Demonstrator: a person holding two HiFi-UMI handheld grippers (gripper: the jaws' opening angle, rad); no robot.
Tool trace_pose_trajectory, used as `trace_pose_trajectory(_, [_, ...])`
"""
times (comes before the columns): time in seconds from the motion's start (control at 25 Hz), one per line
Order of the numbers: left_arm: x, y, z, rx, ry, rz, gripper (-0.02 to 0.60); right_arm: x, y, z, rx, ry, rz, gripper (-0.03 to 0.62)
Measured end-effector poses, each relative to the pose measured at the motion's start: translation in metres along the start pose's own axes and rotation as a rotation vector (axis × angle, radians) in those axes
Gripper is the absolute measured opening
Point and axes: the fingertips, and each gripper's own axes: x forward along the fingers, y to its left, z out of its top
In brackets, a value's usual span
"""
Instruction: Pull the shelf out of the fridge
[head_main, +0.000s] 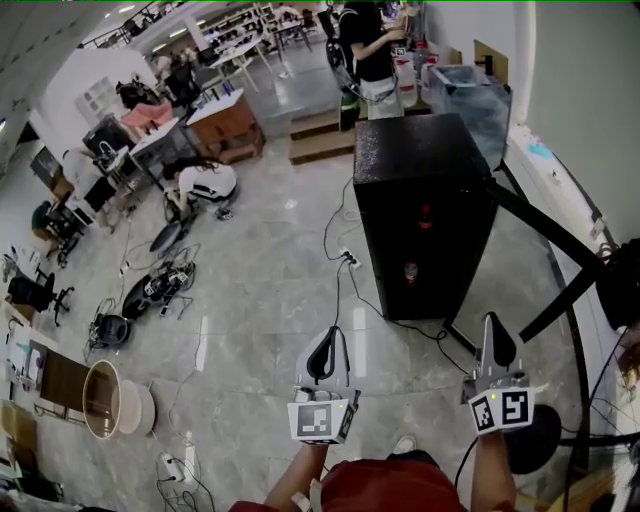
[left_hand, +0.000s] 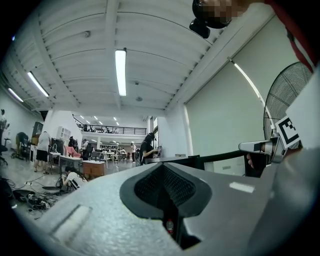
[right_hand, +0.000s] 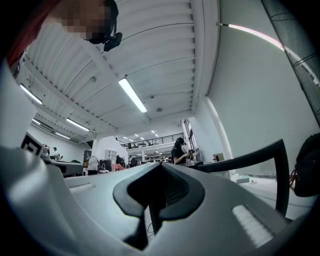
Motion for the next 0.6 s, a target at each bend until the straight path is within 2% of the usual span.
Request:
trace_pose_trajectory(0.28, [0.046, -0.016, -0.01, -0.013, 0.035, -0.005, 0.002, 0.03, -0.027, -0.009, -0.003, 0.01, -0.001, -0.002])
trace_pose_trajectory(0.4, [0.065, -0.011, -0.018, -0.02, 0.058, 0.004, 0.002, 0.048, -0.03, -0.023, -0.001, 0.021, 0.0, -0.002])
trace_pose_trajectory(0.6, [0.107, 0.005, -0.037, -0.019, 0.034, -0.025, 0.002, 0.087, -0.032, -0.04, -0.006, 0.027, -0.014, -0.002])
